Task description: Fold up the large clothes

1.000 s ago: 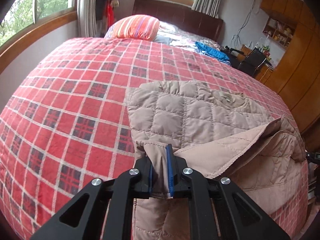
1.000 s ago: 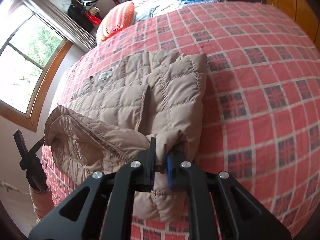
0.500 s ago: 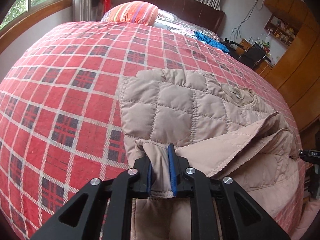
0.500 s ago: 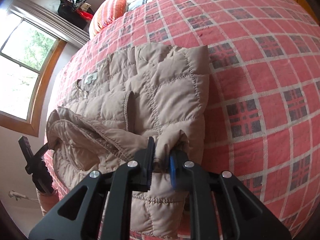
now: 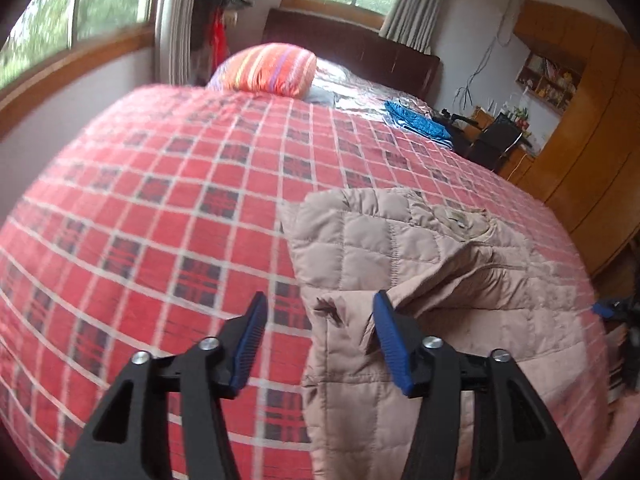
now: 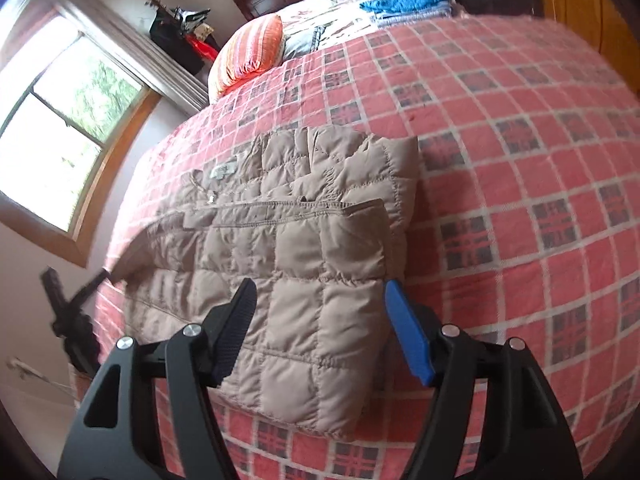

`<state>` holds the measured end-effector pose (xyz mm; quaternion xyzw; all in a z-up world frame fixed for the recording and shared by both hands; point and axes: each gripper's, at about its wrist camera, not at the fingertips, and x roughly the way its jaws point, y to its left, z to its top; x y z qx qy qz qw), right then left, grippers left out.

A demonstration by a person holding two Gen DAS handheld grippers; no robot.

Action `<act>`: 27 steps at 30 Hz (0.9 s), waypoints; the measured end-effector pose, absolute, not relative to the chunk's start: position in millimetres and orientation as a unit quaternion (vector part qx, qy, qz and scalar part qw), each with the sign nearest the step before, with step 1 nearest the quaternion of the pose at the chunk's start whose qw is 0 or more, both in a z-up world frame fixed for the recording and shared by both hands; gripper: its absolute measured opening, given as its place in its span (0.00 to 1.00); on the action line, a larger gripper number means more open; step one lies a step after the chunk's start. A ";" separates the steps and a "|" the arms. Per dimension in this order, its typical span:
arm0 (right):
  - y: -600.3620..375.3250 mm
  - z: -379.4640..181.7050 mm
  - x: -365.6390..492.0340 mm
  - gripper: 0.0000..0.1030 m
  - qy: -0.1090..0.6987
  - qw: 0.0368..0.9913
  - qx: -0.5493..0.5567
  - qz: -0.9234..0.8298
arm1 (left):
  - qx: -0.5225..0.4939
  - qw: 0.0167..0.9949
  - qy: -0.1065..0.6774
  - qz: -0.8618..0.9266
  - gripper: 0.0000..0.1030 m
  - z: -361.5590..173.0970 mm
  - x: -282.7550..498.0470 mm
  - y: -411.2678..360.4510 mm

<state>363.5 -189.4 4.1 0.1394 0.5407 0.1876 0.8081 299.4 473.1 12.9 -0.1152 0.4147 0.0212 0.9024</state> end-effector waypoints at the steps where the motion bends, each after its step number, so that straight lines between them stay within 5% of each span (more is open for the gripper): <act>1: -187.1 1.1 364.9 0.65 0.542 0.808 0.135 0.187 | -0.099 0.905 0.413 0.026 0.62 12.7 300.1 469.2; 11: -167.2 -35.1 389.9 0.65 0.566 0.800 0.110 0.166 | -0.041 0.897 0.439 0.023 0.63 -18.4 338.2 443.3; 14: -162.8 -37.9 390.0 0.54 0.567 0.803 0.094 0.160 | -0.054 0.891 0.450 0.023 0.63 -28.5 351.7 446.9; 17: -158.0 -37.8 386.3 0.30 0.563 0.809 0.069 0.155 | -0.063 0.889 0.453 0.026 0.62 -34.7 356.1 449.1; 19: -157.3 -35.6 383.5 0.14 0.557 0.812 0.069 0.160 | -0.072 0.889 0.452 0.018 0.37 -36.4 355.2 448.2; 22: -156.4 -27.7 376.3 0.11 0.543 0.821 0.069 0.162 | -0.081 0.893 0.443 0.012 0.15 -31.8 345.7 444.1; 27: -162.2 -7.6 358.9 0.09 0.522 0.831 0.079 0.177 | -0.065 0.919 0.388 0.010 0.11 1.0 312.6 431.8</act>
